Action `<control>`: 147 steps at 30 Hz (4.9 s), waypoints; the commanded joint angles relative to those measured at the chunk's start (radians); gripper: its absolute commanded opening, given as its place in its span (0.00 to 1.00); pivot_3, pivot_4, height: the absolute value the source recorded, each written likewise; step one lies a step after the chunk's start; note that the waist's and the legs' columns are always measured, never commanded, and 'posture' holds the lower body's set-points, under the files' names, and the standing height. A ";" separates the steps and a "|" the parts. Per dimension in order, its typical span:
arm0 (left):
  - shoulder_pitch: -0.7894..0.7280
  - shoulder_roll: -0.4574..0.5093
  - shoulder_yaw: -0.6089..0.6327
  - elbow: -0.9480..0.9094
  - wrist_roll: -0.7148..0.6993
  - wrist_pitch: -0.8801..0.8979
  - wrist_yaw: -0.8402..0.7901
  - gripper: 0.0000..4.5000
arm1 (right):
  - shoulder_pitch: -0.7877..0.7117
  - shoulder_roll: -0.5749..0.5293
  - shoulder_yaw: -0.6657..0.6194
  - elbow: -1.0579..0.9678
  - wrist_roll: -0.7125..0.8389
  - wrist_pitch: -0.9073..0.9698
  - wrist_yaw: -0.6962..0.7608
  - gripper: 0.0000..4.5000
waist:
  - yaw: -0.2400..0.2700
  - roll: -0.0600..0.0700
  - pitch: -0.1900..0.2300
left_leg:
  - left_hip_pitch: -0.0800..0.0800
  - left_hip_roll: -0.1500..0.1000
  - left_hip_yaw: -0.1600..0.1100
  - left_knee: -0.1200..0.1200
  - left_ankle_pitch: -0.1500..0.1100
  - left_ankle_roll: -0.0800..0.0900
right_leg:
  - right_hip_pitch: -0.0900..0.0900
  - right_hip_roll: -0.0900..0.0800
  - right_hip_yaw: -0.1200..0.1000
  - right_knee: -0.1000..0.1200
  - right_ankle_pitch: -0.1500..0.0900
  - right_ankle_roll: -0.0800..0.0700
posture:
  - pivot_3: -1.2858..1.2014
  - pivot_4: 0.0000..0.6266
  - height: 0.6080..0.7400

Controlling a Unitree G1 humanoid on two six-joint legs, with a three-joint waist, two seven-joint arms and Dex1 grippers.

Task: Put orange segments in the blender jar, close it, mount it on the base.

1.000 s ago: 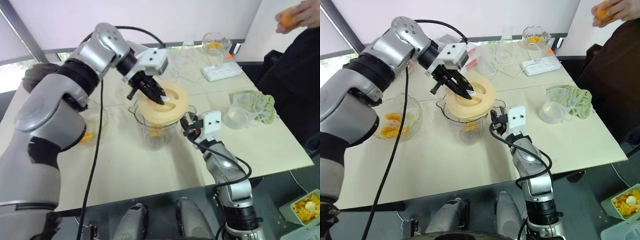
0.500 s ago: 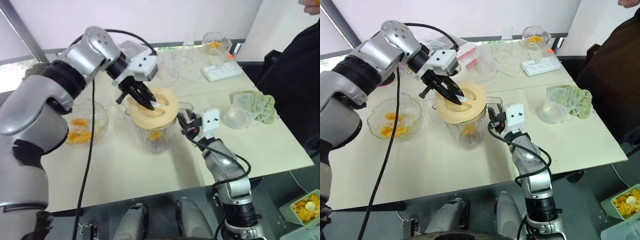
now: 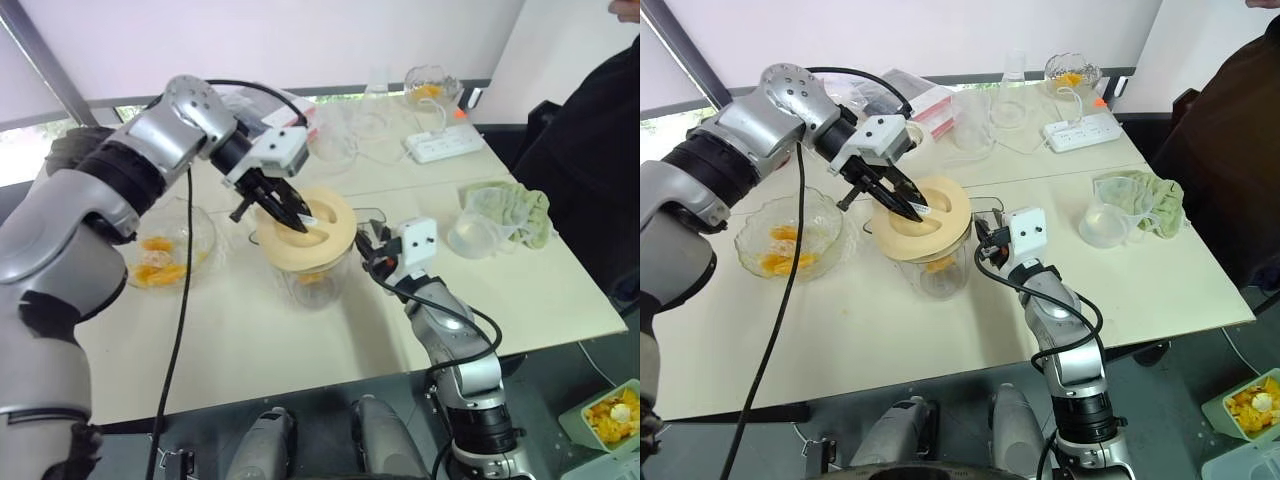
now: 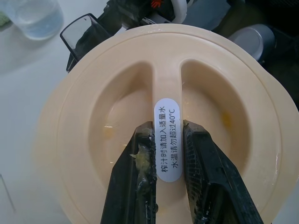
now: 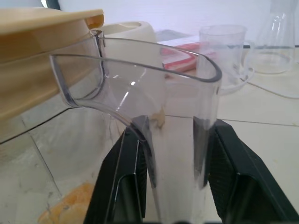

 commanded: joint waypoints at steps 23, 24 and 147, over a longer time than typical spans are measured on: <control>0.289 -0.012 0.440 -0.400 0.526 0.746 0.127 0.06 | -0.062 0.027 -0.001 0.069 0.011 -0.112 0.001 0.34 | -0.001 0.003 -0.006 | 0.017 0.001 0.000 -0.001 -0.004 0.006 | 0.017 0.001 0.000 -0.001 0.000 0.000 | 0.52 0.24 1.00; 0.293 -0.014 0.449 -0.423 0.538 0.800 0.153 0.06 | -0.063 0.028 -0.002 0.073 0.011 -0.114 0.002 0.34 | -0.001 0.003 -0.007 | 0.017 0.001 0.000 -0.001 -0.004 0.006 | 0.017 0.001 0.000 -0.001 0.000 0.000 | 0.52 0.24 1.00; 1.768 -0.433 1.255 -1.384 0.454 0.392 1.294 0.81 | -1.379 0.072 -0.267 1.610 -0.079 -0.664 -0.305 0.33 | 0.016 0.008 -0.009 | 0.001 0.004 0.016 -0.018 0.000 -0.001 | -0.008 -0.002 0.012 -0.012 0.001 -0.002 | 0.52 0.24 1.00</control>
